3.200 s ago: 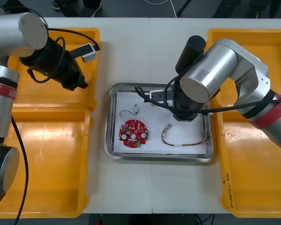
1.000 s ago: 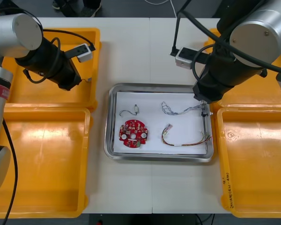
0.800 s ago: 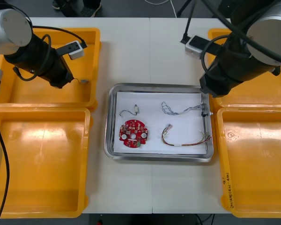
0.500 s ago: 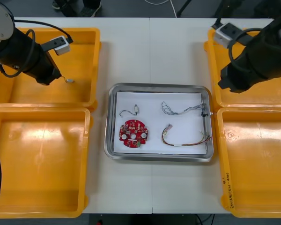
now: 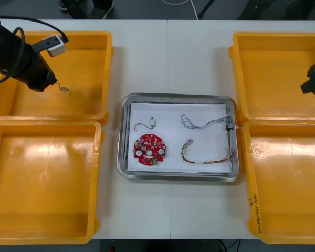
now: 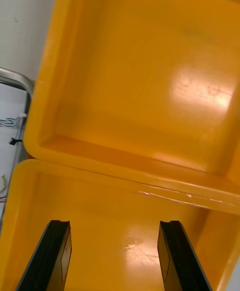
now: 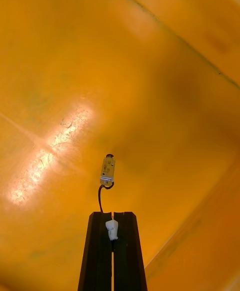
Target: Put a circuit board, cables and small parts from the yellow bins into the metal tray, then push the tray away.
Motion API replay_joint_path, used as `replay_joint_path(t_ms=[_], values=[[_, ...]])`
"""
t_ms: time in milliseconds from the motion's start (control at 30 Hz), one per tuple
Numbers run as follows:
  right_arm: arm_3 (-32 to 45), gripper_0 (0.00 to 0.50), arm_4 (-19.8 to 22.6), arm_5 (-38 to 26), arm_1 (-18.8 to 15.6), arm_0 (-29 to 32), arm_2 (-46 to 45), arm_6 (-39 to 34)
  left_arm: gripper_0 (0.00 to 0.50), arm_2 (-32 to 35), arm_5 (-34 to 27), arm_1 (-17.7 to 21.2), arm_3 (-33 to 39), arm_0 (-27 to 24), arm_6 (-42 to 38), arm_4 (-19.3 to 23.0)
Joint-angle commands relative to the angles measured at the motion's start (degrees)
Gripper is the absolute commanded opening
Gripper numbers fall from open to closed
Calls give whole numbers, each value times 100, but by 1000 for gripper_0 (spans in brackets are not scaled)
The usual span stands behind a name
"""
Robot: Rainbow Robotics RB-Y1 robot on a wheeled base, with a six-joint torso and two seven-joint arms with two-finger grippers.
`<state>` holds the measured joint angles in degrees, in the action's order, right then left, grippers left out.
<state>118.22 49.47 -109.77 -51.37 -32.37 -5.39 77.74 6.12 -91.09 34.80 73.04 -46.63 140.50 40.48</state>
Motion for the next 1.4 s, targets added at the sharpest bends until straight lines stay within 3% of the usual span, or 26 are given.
replay_joint_path(t_ms=[33,67,167,200,233,267,300,633,767,1167,1400], values=[[52,500,72,-23,-409,618,-727,-49,7,196,-49,238,52,22,-822,-41],[52,500,98,-23,-418,688,-780,-40,17,196,-49,238,52,22,-831,-32],[-27,500,274,-23,-514,1058,-991,-14,154,196,-49,238,52,22,-831,-14],[-63,500,318,-23,-541,1163,-1061,-5,266,196,-49,238,52,31,-831,-14],[-80,500,336,-23,-550,1198,-1079,4,331,196,-49,238,52,31,-831,-5],[-115,500,353,-23,-558,1286,-1140,13,482,196,-49,238,52,31,-831,3],[-142,500,362,-23,-550,1330,-1175,13,500,196,-49,238,52,22,-831,12],[-440,500,423,17,-541,1655,-1351,-31,500,188,-49,221,52,22,-972,12],[-467,500,406,220,-453,1743,-1351,-58,500,126,-49,212,122,22,-1402,-23],[-449,500,371,378,-31,1734,-1404,-172,500,-489,-49,212,404,-48,-3582,-260],[-309,500,133,369,241,1743,-1413,-181,500,-832,-40,212,404,-206,-4856,-375]])
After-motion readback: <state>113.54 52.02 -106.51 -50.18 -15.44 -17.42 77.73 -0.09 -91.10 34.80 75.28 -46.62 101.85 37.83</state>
